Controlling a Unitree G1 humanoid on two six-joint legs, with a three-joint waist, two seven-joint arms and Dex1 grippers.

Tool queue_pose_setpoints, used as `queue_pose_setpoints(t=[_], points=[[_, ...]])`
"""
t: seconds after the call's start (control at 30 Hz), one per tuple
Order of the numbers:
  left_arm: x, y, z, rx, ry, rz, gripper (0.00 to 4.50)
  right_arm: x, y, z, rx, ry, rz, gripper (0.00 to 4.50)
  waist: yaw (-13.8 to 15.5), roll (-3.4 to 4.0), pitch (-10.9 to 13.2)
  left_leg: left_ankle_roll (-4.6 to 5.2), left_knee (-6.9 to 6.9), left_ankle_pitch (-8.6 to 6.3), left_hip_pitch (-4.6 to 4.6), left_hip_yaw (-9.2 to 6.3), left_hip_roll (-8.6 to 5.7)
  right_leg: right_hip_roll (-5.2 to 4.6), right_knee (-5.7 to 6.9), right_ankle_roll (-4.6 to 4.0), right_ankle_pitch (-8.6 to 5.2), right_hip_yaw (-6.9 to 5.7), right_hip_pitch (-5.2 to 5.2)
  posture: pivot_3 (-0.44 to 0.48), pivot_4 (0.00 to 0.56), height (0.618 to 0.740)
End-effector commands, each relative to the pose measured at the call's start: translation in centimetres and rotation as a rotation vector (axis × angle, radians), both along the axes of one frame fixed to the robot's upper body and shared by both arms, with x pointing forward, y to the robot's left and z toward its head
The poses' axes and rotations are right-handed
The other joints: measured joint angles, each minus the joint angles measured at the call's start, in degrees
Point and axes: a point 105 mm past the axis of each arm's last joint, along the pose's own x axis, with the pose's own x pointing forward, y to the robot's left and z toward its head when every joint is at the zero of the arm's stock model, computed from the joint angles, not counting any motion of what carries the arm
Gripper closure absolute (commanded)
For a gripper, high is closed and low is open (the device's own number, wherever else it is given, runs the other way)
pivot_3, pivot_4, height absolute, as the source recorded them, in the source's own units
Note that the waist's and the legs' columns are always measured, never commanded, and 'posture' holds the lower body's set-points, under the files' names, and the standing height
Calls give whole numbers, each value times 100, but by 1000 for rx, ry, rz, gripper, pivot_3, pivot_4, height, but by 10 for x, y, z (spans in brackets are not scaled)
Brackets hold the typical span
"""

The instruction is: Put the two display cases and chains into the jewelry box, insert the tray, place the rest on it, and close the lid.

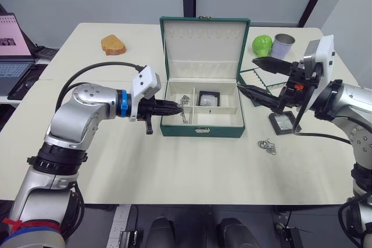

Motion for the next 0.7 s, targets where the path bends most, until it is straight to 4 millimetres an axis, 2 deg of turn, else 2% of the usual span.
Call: queue_pose_setpoints(t=[0.03,0.37,0.63,0.7], points=[[3,3,4,2,-42,18,4499,-7,-2,11,2,-49,3,0,0,0,0,0,0,0,0,0,0,0,0,0,0,0,0,0,150,740],[11,13,-7,20,-46,86,4499,-9,-1,10,-5,-35,33,0,0,0,0,0,1,0,0,0,0,0,1,0,0,-1,0,0,150,740],[15,14,-9,8,-47,119,4499,-30,11,7,-25,25,175,0,0,0,0,0,1,0,0,-1,0,0,1,0,0,-1,1,0,150,740],[16,15,-9,6,-49,126,3952,-30,11,6,-29,32,175,0,0,0,0,0,1,0,0,-1,0,-1,1,0,0,-1,1,0,150,740]])
